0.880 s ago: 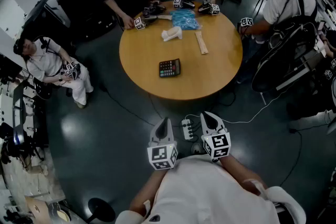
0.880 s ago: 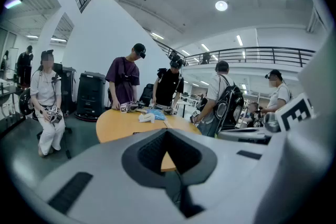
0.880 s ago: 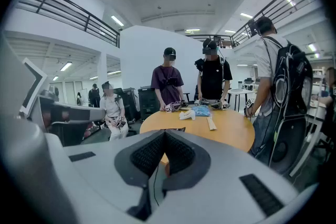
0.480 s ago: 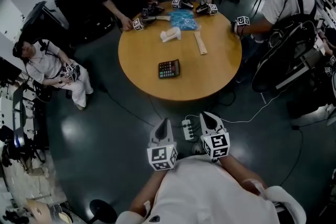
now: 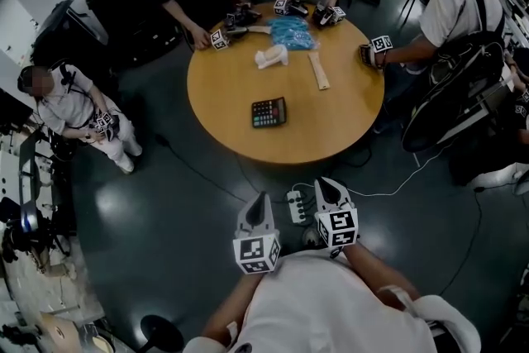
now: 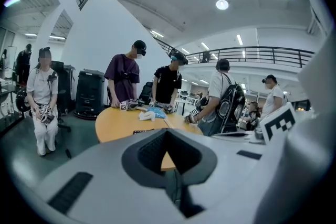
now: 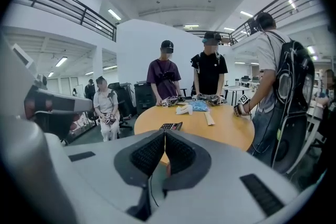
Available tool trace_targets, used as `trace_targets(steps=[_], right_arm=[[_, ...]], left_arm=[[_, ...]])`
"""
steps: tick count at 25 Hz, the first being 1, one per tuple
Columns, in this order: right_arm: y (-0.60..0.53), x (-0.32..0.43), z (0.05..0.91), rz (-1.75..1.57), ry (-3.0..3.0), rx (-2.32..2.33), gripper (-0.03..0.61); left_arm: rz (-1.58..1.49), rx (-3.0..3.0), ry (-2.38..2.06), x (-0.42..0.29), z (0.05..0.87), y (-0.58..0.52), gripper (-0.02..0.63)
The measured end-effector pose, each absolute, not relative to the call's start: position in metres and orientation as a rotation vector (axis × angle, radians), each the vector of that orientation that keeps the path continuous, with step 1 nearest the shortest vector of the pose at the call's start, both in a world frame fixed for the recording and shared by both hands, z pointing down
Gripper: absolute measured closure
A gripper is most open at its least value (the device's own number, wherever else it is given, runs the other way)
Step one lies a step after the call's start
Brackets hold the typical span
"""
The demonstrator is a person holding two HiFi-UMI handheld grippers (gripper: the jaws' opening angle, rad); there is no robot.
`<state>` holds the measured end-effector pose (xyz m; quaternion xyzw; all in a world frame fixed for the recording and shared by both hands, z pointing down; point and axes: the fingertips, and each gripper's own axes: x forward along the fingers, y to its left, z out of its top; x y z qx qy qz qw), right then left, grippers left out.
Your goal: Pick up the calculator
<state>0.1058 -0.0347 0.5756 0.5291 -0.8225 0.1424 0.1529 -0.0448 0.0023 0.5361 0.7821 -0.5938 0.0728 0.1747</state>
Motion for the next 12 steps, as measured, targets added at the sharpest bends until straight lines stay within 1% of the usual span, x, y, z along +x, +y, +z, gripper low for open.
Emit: trace_targets(steps=[7,12], right_arm=[[-0.095,0.078,0.614,0.498,-2.364,1.451,0.561],[-0.163,0.060,0.666,0.588,-2.284,1.426,0.560]], left_arm=[[0.185,2.214,-1.683,-0.054,0.540,-0.025,0.607],[0.168,2.263,-1.680,-0.058,0.535,-0.049,0.607]])
